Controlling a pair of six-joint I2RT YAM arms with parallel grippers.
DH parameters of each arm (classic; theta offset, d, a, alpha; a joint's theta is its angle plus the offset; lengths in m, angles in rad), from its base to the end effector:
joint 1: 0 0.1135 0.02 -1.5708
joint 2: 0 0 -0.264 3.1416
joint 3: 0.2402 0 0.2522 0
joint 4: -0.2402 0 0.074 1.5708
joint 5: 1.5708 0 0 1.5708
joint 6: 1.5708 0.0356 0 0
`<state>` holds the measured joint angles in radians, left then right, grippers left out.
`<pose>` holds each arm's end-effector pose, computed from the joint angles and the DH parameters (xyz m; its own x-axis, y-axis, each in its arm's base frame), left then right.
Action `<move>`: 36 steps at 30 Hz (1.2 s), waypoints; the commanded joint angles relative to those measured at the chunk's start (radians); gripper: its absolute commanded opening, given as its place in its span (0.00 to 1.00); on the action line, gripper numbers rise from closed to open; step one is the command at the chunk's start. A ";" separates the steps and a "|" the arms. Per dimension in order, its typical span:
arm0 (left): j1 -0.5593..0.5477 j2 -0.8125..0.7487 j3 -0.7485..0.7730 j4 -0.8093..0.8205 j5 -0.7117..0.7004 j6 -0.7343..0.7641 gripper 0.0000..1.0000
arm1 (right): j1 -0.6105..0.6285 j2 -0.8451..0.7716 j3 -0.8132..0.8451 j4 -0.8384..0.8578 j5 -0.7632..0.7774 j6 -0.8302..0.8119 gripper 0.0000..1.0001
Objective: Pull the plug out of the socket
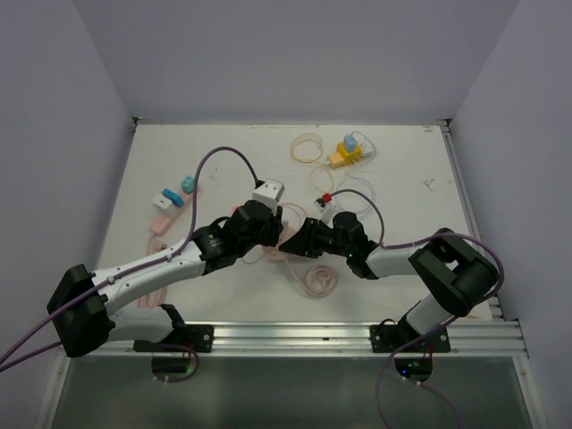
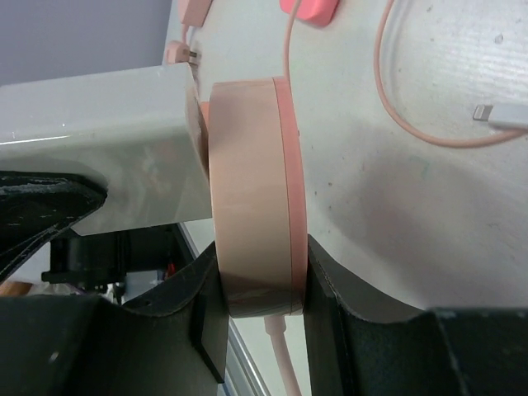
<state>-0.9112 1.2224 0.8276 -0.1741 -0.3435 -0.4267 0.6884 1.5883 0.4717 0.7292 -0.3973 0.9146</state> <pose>0.1747 -0.2057 0.2649 -0.5365 0.0559 -0.8420 0.3825 0.9056 -0.1835 0.2113 0.1916 0.1433 -0.8614 0.2375 -0.4491 -0.2950 0.4858 0.8228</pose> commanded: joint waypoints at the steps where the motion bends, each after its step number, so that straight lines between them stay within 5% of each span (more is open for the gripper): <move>1: 0.058 -0.043 0.192 0.056 -0.068 0.029 0.00 | -0.044 0.079 -0.061 -0.355 0.203 -0.032 0.00; 5: 0.156 -0.015 0.222 0.015 0.006 0.016 0.00 | -0.044 0.061 -0.064 -0.376 0.210 -0.042 0.00; 14: 0.193 -0.046 0.280 0.030 -0.028 0.089 0.00 | -0.044 0.075 -0.059 -0.409 0.218 -0.025 0.00; 24: 0.284 -0.205 0.128 0.157 -0.002 0.117 0.00 | -0.052 0.042 -0.073 -0.416 0.206 -0.017 0.00; 36: 0.308 -0.150 0.055 0.058 -0.011 -0.022 0.00 | -0.084 -0.166 -0.111 -0.409 0.152 -0.040 0.00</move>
<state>-0.6197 1.0649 0.9165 -0.1234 -0.3447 -0.3649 0.6239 1.4544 0.4026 0.4927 -0.2977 0.9306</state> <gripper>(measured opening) 0.359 0.375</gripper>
